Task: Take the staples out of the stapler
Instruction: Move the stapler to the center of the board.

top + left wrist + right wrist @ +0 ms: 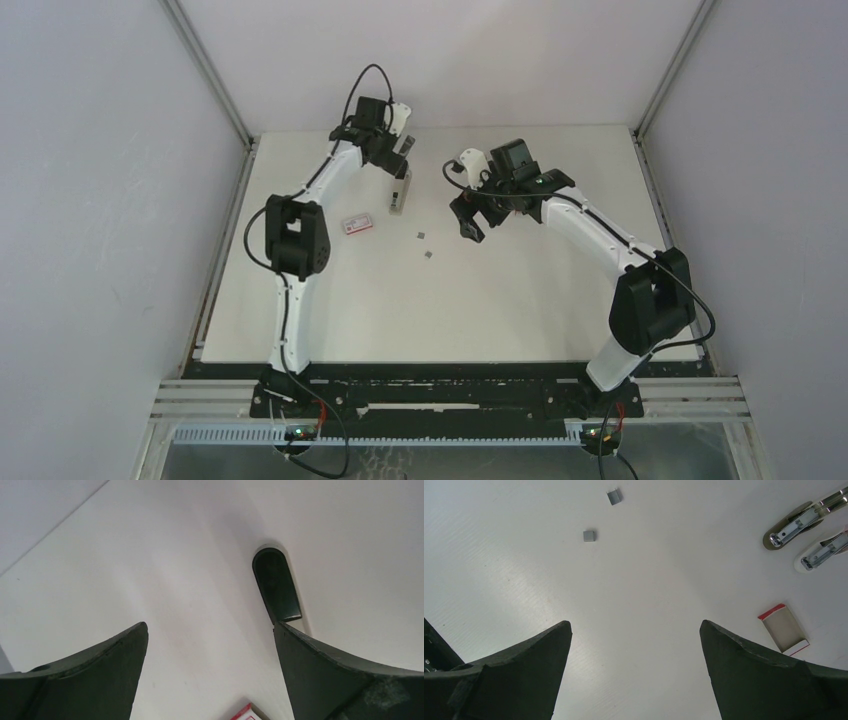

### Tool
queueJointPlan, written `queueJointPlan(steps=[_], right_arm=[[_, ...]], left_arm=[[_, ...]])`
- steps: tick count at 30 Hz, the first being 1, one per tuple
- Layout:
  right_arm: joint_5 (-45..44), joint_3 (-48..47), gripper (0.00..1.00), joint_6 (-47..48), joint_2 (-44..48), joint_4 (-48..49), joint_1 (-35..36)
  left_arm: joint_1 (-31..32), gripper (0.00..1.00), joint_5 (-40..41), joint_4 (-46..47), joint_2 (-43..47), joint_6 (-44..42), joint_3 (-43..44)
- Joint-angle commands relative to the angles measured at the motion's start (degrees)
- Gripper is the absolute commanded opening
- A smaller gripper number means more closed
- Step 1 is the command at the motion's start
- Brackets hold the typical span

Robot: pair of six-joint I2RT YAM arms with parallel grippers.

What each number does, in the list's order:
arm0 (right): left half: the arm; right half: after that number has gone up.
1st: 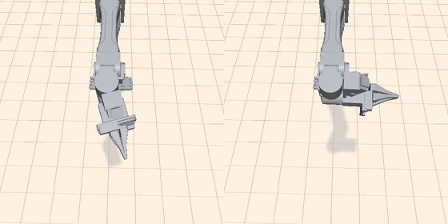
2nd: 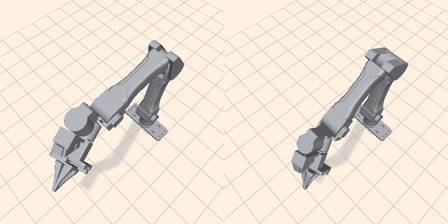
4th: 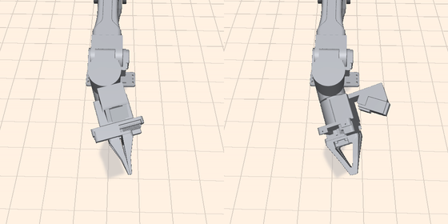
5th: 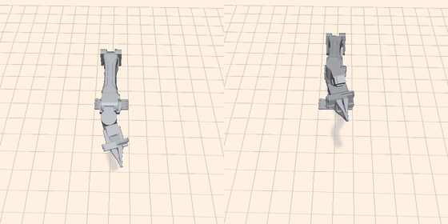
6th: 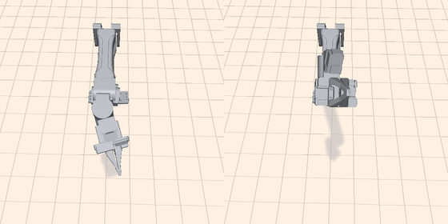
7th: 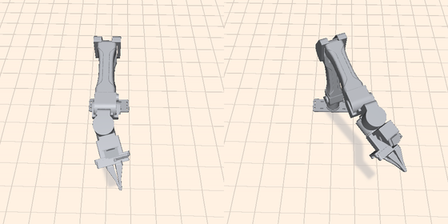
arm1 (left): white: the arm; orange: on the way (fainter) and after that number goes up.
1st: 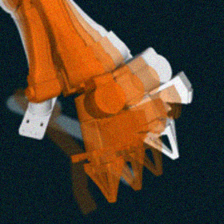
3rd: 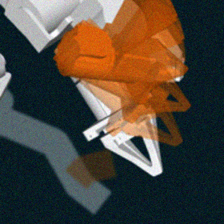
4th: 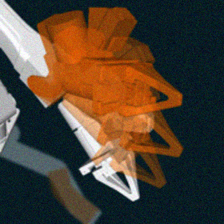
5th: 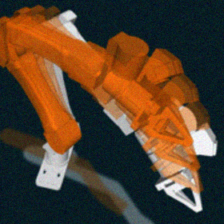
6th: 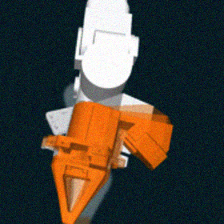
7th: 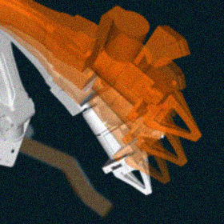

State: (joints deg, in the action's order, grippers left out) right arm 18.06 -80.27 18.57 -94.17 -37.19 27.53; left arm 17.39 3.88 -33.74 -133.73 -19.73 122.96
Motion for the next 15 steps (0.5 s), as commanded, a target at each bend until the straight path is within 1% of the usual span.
queueJointPlan(steps=[1,4,9,12,15], right_arm=[[-0.67,0.02,1.00,0.53,3.18,1.52,0.45],[-2.60,0.15,1.00,0.06,3.54,2.14,0.47],[-4.68,0.49,1.00,-1.40,4.52,3.11,-1.30],[-3.20,1.13,1.00,-3.09,5.64,3.94,-4.27],[2.05,1.36,1.00,-3.86,6.81,3.35,-8.12]], left_arm=[[-0.08,1.00,-4.62,-0.69,7.17,10.79,0.31],[0.23,1.00,-7.44,-0.54,8.19,14.02,-1.12],[1.13,0.98,-8.59,-1.18,5.43,15.96,-0.21],[1.15,0.97,-9.04,-2.89,1.71,16.97,2.98],[1.10,0.96,-9.30,-4.23,-1.44,17.67,6.99]])
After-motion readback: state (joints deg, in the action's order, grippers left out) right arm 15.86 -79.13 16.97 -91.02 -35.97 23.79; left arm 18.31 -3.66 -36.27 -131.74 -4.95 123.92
